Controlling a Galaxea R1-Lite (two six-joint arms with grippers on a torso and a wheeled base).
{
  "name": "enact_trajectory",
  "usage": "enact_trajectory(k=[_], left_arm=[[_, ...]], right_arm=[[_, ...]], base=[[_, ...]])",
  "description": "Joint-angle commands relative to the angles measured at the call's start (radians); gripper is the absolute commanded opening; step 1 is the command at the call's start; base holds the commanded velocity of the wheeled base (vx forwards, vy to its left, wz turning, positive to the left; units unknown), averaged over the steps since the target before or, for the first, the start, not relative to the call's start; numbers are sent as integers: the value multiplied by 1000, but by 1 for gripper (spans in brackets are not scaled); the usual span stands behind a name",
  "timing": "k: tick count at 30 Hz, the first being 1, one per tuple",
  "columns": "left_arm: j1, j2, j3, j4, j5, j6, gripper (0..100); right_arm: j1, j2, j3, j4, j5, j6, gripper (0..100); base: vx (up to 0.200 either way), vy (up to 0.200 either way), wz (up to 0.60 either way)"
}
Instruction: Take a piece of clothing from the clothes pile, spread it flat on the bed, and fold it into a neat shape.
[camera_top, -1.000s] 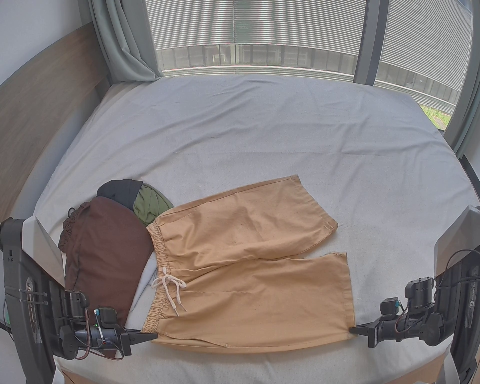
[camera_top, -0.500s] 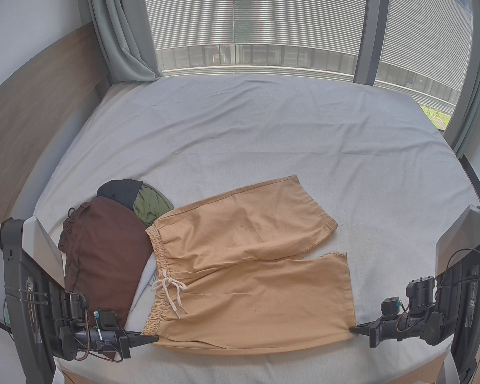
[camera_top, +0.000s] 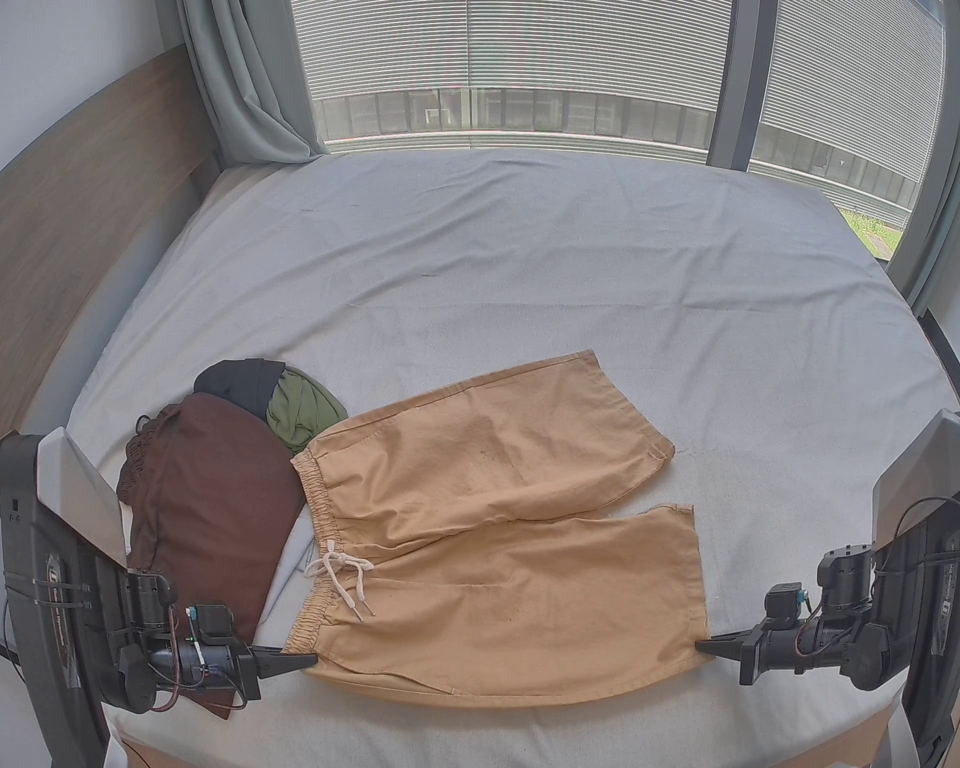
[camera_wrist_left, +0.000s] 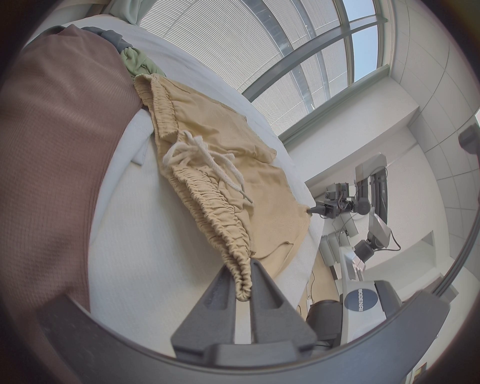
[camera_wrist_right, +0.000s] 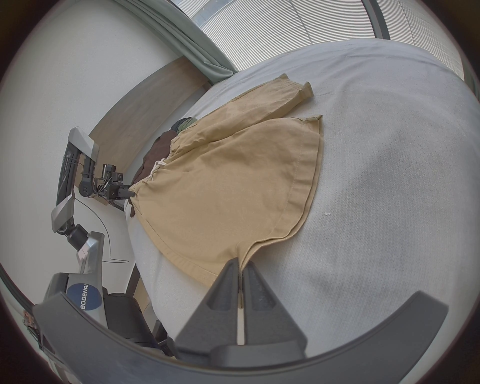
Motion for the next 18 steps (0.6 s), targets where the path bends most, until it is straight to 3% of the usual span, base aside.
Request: enact_trajectory(k=[1, 5, 18], left_arm=[[-7, -77, -34, -1, 0, -67, 0], [-16, -132, -42, -1, 0, -136, 0], [-20, -140, -74, -1, 0, -147, 0]], right_arm=[[7, -39, -10, -1, 12, 15, 0], [13, -73, -25, -1, 15, 70, 0], [27, -156, -58, -1, 41, 159, 0]], base=[[0, 0, 0], [0, 0, 0], [0, 0, 0]])
